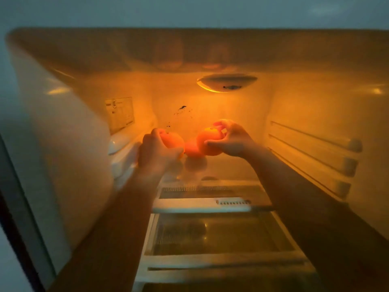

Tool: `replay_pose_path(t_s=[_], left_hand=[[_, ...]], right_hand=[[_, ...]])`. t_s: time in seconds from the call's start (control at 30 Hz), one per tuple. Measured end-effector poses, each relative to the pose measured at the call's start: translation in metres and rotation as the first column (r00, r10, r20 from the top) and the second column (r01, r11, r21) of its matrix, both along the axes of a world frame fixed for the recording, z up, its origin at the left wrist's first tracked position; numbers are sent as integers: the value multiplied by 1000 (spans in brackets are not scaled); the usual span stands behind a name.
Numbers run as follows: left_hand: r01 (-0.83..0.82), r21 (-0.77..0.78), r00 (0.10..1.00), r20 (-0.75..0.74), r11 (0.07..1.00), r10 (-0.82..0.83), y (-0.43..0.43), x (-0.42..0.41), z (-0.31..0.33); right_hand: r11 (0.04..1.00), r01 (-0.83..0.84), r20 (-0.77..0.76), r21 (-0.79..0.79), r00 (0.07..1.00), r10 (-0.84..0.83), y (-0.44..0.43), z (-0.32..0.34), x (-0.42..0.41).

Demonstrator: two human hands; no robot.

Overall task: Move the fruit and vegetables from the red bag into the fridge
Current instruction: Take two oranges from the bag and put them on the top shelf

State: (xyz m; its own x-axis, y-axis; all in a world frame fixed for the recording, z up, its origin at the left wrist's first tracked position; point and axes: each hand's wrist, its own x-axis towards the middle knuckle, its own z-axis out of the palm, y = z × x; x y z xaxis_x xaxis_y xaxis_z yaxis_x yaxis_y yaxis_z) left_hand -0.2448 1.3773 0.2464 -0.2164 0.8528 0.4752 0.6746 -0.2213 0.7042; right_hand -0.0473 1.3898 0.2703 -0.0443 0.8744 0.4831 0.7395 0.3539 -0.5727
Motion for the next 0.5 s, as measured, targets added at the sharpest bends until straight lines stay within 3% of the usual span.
replay_pose_path(t_s=[0.5], left_hand=[[-9, 67, 1000, 10, 998, 8, 8, -1, -30]], right_hand=[[997, -72, -48, -4, 996, 72, 18, -36, -11]])
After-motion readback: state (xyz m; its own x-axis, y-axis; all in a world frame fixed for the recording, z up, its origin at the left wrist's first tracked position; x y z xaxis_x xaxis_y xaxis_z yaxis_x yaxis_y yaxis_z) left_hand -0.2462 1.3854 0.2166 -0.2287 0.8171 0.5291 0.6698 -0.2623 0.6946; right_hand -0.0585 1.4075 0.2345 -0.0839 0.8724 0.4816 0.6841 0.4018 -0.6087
